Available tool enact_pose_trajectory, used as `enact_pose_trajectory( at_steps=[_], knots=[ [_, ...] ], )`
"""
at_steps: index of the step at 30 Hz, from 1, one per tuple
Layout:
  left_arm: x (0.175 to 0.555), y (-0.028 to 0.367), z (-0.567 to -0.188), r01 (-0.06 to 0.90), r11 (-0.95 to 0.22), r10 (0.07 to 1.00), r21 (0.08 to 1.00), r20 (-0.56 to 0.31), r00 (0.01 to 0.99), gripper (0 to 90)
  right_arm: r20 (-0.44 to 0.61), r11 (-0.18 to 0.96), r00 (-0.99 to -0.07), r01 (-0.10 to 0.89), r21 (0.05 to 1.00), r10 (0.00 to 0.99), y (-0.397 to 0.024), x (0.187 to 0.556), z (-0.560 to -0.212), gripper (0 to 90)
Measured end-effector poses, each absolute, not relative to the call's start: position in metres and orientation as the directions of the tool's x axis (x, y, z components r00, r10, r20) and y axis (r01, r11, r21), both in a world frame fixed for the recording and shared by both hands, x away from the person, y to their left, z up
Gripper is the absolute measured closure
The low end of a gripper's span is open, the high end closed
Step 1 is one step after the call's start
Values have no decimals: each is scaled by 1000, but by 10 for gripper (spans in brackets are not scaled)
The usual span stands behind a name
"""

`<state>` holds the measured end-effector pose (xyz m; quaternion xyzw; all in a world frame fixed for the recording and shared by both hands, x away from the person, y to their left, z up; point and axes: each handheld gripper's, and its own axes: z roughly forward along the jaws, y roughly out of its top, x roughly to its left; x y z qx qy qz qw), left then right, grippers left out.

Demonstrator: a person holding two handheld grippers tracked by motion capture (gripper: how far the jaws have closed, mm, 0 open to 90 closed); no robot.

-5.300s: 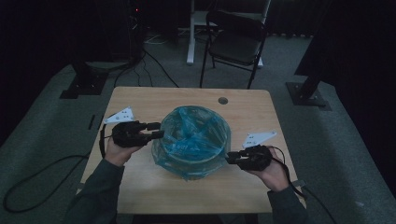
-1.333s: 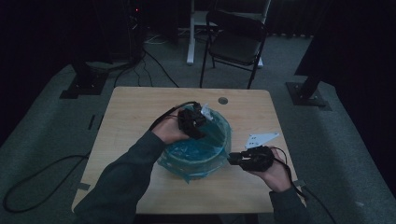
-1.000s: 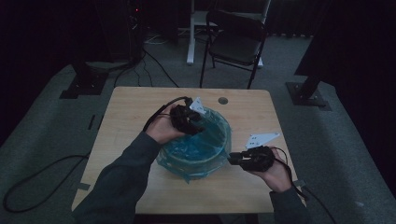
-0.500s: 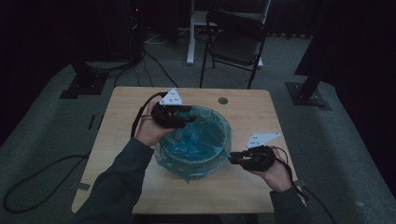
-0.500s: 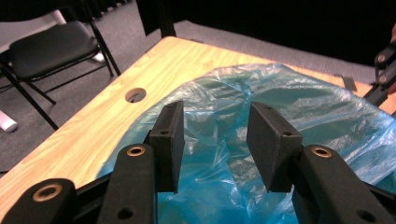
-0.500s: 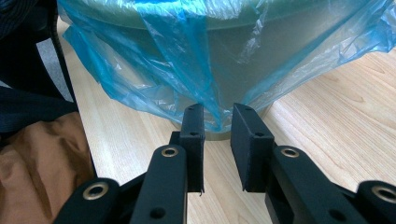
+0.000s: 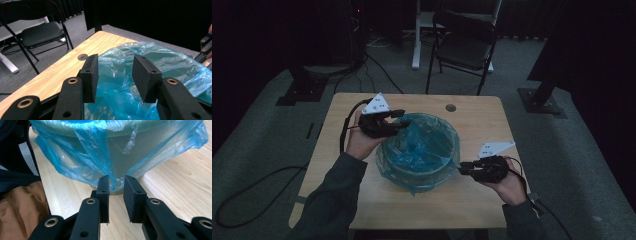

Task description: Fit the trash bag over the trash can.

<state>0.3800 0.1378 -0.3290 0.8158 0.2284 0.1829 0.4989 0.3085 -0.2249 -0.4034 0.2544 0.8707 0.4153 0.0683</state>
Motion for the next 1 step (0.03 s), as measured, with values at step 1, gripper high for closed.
enact_pose_trajectory(
  at_steps=[1],
  knots=[
    [380,138,-329,190,-398,555,898,70,829,566,94,522,-859,389,759,503,-225,308,-403,749]
  ],
)
